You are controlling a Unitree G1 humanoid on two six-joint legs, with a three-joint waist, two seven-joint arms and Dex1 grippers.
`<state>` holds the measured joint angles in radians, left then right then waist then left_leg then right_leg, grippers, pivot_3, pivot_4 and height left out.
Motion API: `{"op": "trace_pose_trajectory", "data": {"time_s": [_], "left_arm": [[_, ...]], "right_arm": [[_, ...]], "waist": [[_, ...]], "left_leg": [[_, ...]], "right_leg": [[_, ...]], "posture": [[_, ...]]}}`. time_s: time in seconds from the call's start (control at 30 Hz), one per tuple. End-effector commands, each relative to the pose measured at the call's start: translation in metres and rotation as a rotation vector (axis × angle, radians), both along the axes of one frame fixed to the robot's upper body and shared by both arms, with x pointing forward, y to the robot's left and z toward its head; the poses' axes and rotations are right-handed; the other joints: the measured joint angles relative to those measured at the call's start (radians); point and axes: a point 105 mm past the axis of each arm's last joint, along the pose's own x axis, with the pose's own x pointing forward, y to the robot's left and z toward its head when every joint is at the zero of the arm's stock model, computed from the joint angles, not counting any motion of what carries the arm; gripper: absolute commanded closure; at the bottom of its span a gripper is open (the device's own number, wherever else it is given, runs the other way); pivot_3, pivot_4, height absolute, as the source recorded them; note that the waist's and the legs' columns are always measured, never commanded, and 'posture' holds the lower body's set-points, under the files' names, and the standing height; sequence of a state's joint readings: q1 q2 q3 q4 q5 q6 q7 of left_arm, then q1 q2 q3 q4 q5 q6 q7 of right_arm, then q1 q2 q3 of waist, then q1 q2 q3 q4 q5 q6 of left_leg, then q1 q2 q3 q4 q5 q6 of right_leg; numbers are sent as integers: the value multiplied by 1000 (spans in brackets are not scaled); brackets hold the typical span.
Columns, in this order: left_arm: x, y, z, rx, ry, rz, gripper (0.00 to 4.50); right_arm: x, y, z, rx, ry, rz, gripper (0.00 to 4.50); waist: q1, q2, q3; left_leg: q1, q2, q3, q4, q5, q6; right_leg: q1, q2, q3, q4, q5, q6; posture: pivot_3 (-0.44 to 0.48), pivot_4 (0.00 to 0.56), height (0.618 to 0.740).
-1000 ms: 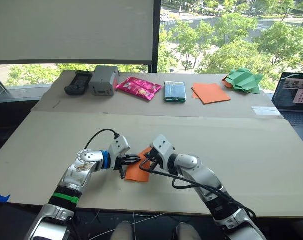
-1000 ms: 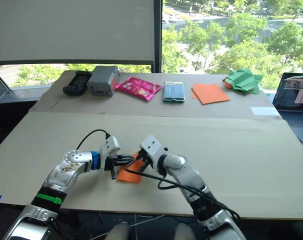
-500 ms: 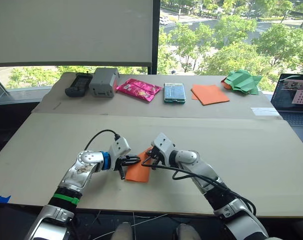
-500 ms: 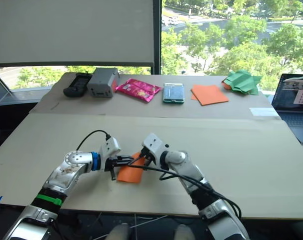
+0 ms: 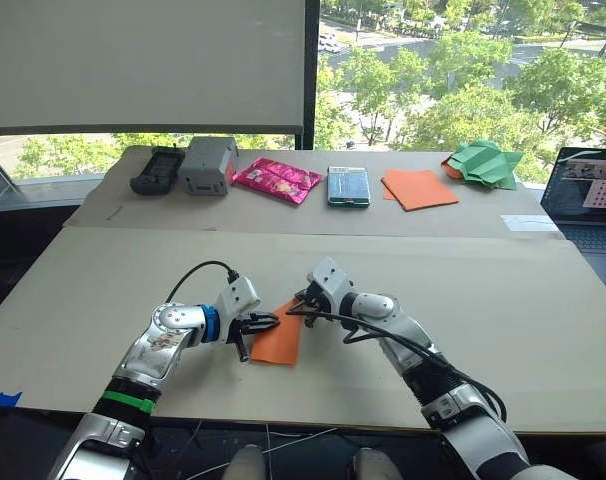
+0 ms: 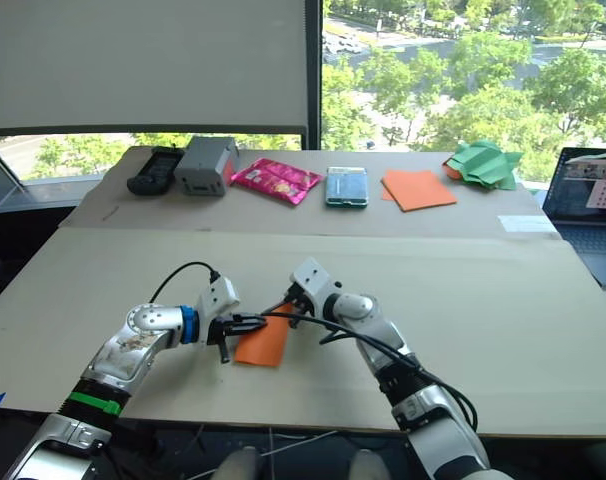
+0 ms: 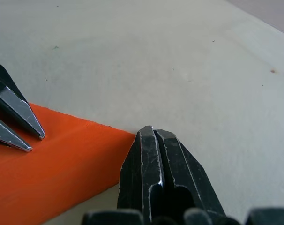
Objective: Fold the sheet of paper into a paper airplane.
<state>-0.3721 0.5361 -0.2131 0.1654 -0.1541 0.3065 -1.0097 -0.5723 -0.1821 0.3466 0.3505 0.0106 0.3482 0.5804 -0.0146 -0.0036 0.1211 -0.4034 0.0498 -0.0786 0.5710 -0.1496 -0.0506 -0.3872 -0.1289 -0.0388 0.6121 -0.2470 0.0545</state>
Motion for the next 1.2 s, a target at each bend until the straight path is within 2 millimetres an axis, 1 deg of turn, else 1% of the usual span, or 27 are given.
{"op": "trace_pose_trajectory", "data": {"time_s": [0.03,0.17,0.4,0.57,0.8,1.2], "left_arm": [[-7,9,-17,54,64,20,4148],[-6,8,-15,52,62,19,4148],[-7,8,-16,55,68,13,4148],[-7,6,-16,55,67,10,4148],[-8,6,-17,57,71,8,4148],[-10,7,-18,63,76,7,4148]], "right_arm": [[-12,-8,-30,-58,80,-1,4500],[-39,-2,-42,-57,128,97,4500],[-64,0,-53,-88,201,175,4500],[-77,-3,-61,-161,241,232,4500],[-84,-10,-68,-232,275,252,4500],[-109,-10,-69,-266,315,346,4500]], "waist": [[1,0,0],[1,0,-2],[-3,0,-3],[-1,0,-4],[1,-1,-8],[1,-2,-14]], "left_leg": [[0,0,0,0,0,0],[0,0,0,0,0,0],[1,0,0,0,0,0],[1,0,0,0,0,0],[1,0,0,0,0,0],[1,0,0,0,0,0]], "right_leg": [[0,0,0,0,0,0],[0,0,0,0,0,-1],[0,0,0,0,0,-1],[1,0,0,-1,-1,-1],[1,0,0,-1,-1,-1],[1,0,0,-1,-3,-1]], "posture": [[0,150,702],[0,150,702],[0,150,702],[0,150,702],[0,150,702],[0,150,702]]}}
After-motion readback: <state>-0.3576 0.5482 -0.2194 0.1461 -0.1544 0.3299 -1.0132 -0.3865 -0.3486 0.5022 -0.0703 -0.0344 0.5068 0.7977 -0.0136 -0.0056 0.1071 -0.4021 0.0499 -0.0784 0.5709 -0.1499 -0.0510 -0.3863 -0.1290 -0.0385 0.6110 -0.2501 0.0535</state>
